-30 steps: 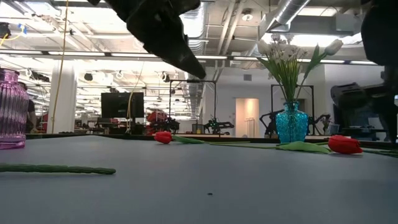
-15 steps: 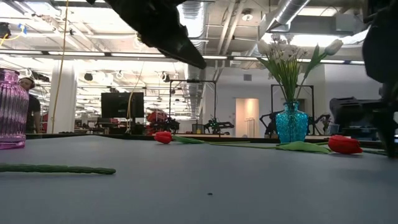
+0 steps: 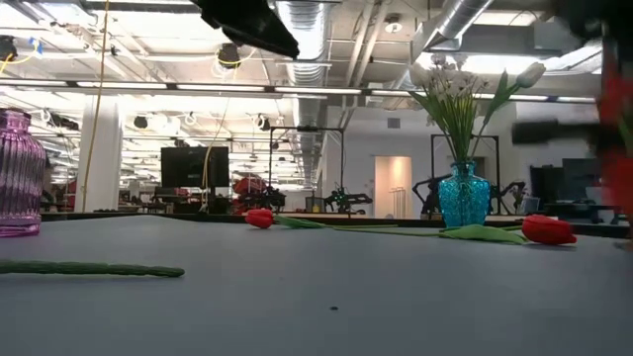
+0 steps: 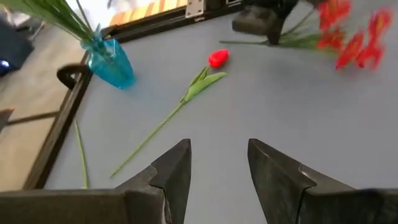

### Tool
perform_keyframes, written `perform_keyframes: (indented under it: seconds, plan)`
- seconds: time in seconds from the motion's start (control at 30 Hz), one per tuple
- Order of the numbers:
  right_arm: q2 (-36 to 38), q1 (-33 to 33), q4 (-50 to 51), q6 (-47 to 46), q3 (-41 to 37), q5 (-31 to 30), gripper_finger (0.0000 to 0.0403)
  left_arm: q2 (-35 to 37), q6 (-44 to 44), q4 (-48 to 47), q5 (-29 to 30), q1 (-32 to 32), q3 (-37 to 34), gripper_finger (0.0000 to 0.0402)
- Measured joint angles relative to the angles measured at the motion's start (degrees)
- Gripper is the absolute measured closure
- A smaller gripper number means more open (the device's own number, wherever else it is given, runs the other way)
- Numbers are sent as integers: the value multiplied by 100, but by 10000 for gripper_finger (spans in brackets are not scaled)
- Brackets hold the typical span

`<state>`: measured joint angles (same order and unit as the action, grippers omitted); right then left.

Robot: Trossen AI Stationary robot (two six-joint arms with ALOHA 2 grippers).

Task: Sort flowers into vase by color
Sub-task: Put the right red flowers into the purple vase

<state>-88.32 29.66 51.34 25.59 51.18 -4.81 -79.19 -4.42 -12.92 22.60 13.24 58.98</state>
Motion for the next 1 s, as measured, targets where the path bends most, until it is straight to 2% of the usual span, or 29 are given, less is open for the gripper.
perform_keyframes:
  seconds: [0.1, 0.17, 0.23, 0.37, 0.47, 0.6, 0.77, 1.0]
  plan:
    - [835, -266, -393, -286, 0, 84, 386, 111, -279, 76, -264, -171, -27, 253]
    - [1419, -441, -853, -319, 0, 84, 386, 191, -413, 599, -465, -335, -272, 253]
    - [1950, -585, -1557, -326, 0, 95, 386, 334, -431, 1489, -860, -511, -664, 253]
    - [2777, -920, -3501, -346, -245, 359, 386, 474, -177, 3692, -2127, -848, -1566, 253]
    - [3079, -1213, -5140, -478, -663, 493, 386, 389, 133, 5094, -2509, -919, -2046, 253]
    - [2951, -1703, -6752, -1104, -1029, 493, 386, 191, 494, 6019, -2532, -854, -2134, 253]
    - [2332, -2129, -7807, -1869, -1088, 462, 384, -123, 295, 5830, -2461, -599, -1755, 253]
    - [1758, -2322, -8468, -2113, -1091, 470, 383, -235, 271, 5284, -1305, -580, -1475, 253]
